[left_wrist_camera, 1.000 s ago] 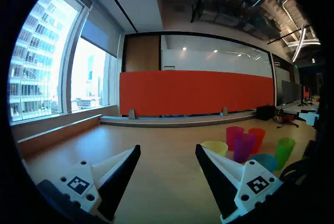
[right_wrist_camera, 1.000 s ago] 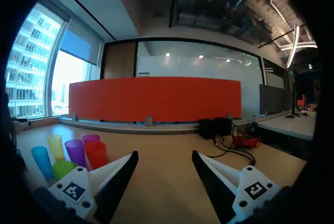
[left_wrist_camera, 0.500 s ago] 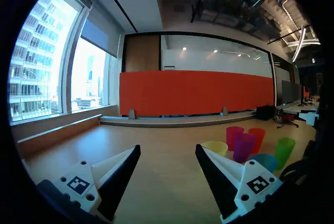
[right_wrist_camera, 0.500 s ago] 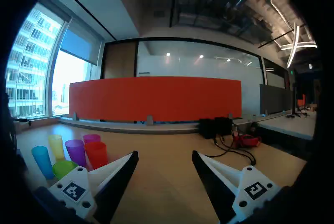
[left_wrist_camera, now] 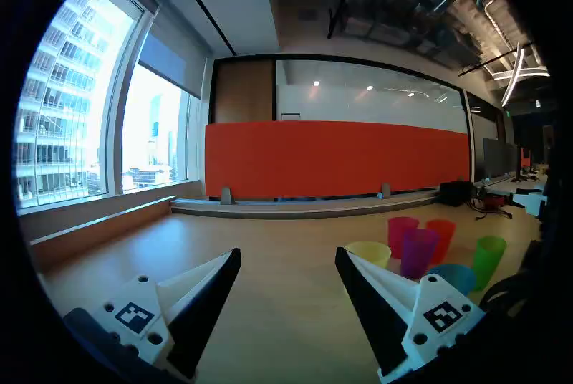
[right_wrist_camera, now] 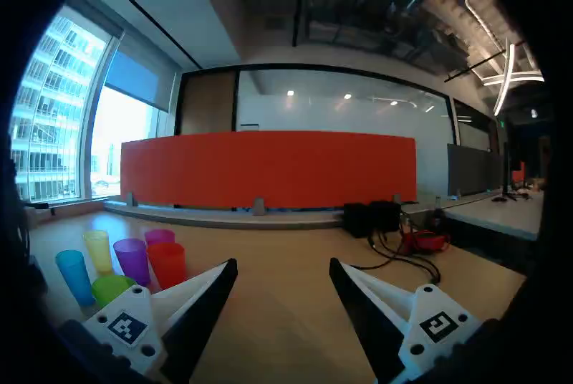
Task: Pour water
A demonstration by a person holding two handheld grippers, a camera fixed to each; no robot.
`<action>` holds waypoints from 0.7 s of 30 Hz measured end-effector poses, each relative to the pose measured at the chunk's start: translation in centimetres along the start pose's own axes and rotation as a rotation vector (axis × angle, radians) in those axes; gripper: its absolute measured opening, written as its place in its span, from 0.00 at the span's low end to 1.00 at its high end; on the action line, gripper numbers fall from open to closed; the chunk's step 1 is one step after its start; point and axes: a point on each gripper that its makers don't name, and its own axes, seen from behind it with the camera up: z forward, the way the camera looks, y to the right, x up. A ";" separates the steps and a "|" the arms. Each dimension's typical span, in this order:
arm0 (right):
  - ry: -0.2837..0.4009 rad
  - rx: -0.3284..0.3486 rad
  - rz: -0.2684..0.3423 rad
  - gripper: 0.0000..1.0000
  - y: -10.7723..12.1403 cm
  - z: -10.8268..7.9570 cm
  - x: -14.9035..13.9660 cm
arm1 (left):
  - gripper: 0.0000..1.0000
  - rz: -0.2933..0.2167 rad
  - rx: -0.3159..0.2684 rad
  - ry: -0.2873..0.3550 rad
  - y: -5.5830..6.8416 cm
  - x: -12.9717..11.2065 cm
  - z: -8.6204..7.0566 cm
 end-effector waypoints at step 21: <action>0.000 0.000 0.000 1.00 -0.1 0.0 -0.2 | 0.98 0.000 0.000 0.000 0.0 0.0 0.0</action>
